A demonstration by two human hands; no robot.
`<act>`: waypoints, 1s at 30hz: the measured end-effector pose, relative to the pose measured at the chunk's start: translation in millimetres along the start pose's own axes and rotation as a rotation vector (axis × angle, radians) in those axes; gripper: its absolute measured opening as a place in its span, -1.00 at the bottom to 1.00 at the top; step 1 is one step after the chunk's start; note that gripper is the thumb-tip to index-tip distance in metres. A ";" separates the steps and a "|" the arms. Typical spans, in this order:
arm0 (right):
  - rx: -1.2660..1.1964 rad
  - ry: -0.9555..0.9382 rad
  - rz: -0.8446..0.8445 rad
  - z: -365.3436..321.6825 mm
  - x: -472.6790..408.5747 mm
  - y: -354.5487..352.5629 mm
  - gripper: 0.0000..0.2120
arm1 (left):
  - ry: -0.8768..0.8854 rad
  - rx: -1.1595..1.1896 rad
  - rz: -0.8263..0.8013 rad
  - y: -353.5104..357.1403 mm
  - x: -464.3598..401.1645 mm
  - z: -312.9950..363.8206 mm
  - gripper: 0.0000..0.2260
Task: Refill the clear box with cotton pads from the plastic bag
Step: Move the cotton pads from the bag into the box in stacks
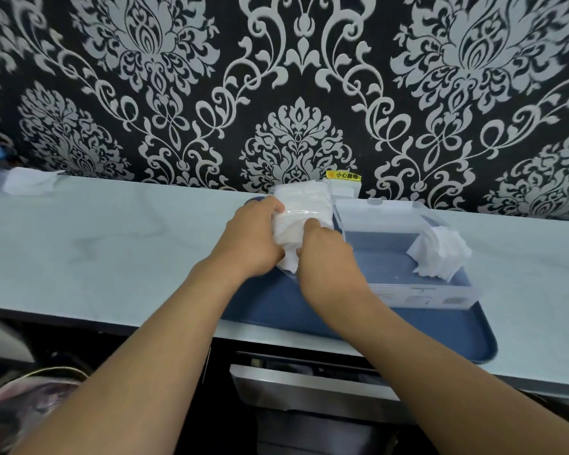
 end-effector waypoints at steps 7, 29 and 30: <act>-0.151 0.069 0.097 -1.6 -5.7 8.0 -0.76 | 0.034 0.065 0.016 -1.5 -2.6 -3.8 -0.47; -0.354 -0.002 0.070 -6.1 9.7 -8.7 -0.81 | 0.009 0.160 -0.154 -20.6 4.0 -14.0 -0.38; -0.338 -0.037 0.066 -4.0 12.3 -14.0 -0.84 | 0.009 0.163 -0.158 -21.3 3.8 -14.7 -0.38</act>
Point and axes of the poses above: each hand's wrist, its own x-axis away from the middle knuckle, its own y-axis out of the palm, z = x × y, the point moved 1 cm from there along -x, towards the middle knuckle, and after that the axes turned 12 degrees about -y, right-handed, at the moved point
